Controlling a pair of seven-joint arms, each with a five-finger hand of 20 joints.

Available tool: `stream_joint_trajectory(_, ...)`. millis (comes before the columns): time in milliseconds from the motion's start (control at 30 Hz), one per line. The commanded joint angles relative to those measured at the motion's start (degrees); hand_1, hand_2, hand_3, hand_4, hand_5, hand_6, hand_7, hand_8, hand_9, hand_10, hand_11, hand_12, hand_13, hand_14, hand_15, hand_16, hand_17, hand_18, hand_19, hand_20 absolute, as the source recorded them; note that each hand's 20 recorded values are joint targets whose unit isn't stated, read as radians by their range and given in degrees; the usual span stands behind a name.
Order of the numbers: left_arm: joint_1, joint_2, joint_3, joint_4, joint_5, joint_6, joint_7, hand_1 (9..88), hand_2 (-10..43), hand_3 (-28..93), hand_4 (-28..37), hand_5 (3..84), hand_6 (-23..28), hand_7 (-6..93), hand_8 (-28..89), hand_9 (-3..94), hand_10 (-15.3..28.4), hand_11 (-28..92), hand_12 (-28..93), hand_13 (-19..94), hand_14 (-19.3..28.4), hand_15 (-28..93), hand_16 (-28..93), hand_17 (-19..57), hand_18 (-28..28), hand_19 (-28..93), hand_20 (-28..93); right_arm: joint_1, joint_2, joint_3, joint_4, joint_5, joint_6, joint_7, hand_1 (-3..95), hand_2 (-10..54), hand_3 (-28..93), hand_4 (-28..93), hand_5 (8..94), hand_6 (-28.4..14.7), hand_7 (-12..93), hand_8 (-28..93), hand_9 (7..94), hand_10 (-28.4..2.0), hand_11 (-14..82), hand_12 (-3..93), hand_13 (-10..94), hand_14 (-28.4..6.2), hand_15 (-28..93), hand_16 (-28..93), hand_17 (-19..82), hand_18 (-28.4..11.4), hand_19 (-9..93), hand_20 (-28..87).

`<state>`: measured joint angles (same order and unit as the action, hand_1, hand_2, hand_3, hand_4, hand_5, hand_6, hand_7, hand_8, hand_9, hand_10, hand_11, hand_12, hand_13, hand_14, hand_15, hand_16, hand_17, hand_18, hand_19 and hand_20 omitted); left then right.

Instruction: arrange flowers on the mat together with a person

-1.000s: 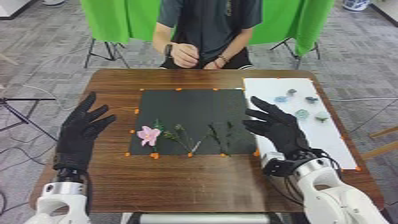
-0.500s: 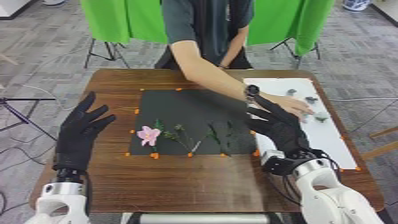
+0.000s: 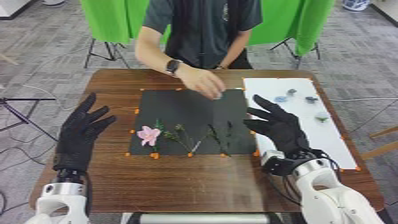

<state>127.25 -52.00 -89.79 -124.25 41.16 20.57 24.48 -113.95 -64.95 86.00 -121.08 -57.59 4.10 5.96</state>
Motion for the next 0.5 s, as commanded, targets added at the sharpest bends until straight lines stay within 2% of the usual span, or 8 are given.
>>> stream_joint_trajectory(33,1.1,-0.56,-0.27,-0.07,0.36,-0.39,-1.24,22.4,5.0,79,-28.3,34.3,2.7,9.8,-9,37.1,16.7,20,8,30,25.9,42,-7,-7.8,24.3,49,17,-0.7,0.5,-0.4,-0.3,-0.7,-0.5,-0.1,11.0,14.6,79,-28,38.7,4.6,13,-13,43.6,-11.7,6.4,13.0,33,-19.0,27,14,-1,-21.1,45,17)
stream_joint_trajectory(100,1.2,-0.50,-0.27,-0.15,0.25,-0.19,-1.10,22.5,5.0,80,-28.3,34.3,2.8,9.7,-9,37.1,16.7,20,8,30,25.9,42,-7,-7.8,24.3,49,17,-0.6,0.4,-0.4,-0.2,-0.4,-0.5,0.0,11.0,14.6,79,-28,38.7,4.6,13,-13,43.5,-11.7,6.5,13.1,33,-19.0,27,14,-1,-21.1,45,17)
stream_joint_trajectory(267,1.4,-0.83,-0.45,-0.24,0.58,-0.51,-2.00,22.5,4.9,80,-28.3,34.2,2.8,9.7,-9,37.0,16.8,20,8,30,25.9,42,-7,-7.8,24.3,49,17,-0.8,0.4,-0.2,-0.3,-0.4,-0.2,0.3,11.0,14.4,79,-28,38.7,4.7,13,-13,43.6,-11.7,6.6,13.2,33,-19.0,27,14,-1,-21.1,45,17)
stream_joint_trajectory(300,1.4,-0.64,-0.30,-0.26,0.41,-0.26,-1.57,22.5,4.9,80,-28.3,34.2,2.8,9.7,-9,37.0,16.7,20,8,30,25.9,42,-7,-7.8,24.3,49,17,-0.7,0.4,-0.1,-0.2,-0.5,-0.3,0.2,11.0,14.4,79,-28,38.7,4.7,13,-13,43.6,-11.8,6.6,13.2,34,-19.0,27,14,-1,-21.1,45,17)
stream_joint_trajectory(500,1.6,-0.64,-0.36,-0.31,0.44,-0.34,-1.70,22.6,4.9,80,-28.3,34.1,2.9,9.8,-9,36.9,16.8,20,8,30,25.9,42,-7,-7.8,24.3,50,17,-0.8,0.3,-0.1,-0.3,-0.6,-0.5,0.4,11.0,14.3,79,-28,38.8,4.7,13,-13,43.8,-11.8,6.6,13.1,34,-19.0,27,14,-1,-21.0,45,17)
